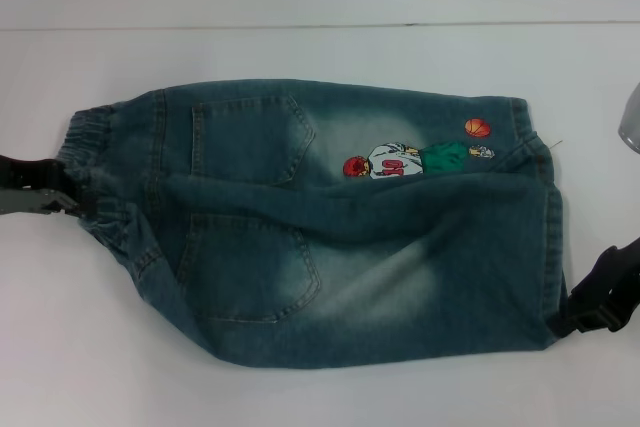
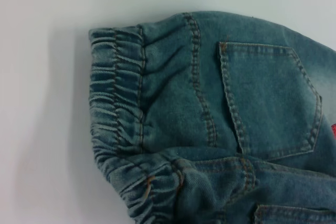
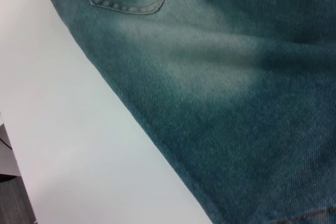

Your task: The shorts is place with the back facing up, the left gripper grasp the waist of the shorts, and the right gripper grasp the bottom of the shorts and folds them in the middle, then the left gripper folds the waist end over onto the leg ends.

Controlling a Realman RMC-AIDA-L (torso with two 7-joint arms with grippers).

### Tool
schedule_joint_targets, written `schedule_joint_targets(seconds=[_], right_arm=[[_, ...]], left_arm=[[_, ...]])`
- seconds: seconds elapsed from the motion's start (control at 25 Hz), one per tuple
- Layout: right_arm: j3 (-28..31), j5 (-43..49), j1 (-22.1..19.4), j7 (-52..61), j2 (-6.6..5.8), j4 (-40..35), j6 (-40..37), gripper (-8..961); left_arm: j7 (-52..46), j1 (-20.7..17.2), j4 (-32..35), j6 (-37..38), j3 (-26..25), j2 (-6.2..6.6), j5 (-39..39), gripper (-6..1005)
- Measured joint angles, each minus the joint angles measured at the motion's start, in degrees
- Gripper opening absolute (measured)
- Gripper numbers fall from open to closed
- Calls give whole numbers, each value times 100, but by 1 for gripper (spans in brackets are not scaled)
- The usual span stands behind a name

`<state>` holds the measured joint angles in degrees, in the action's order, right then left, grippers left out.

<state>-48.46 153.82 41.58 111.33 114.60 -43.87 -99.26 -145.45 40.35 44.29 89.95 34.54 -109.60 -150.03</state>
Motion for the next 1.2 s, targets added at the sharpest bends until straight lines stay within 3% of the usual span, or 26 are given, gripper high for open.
schedule_joint_targets(seconds=[0.24,0.4,0.48,0.68,0.92,1.2], right_arm=[[275,-27,-60,-149,-66,-6,-93,29],[1195,-325,-161,-427,-264,-40,-218,29],[1804,-988,-344,-666,-454,36,-169,29],[2128,-1978,-581,-827,-549,334,198,28],[2176,-2745,-706,-900,-419,880,1560,27],[2174,-2851,-644,-1155,12,1031,2994,26]], left_arm=[[0,-10,0,214,0,59,191,40],[46,-48,4,452,-211,180,497,41],[66,-54,-29,495,-448,270,574,41],[48,-55,-170,100,-1041,395,591,41],[77,-35,-554,-752,-1311,356,793,40],[209,-70,-627,-1583,-1315,56,971,41]])
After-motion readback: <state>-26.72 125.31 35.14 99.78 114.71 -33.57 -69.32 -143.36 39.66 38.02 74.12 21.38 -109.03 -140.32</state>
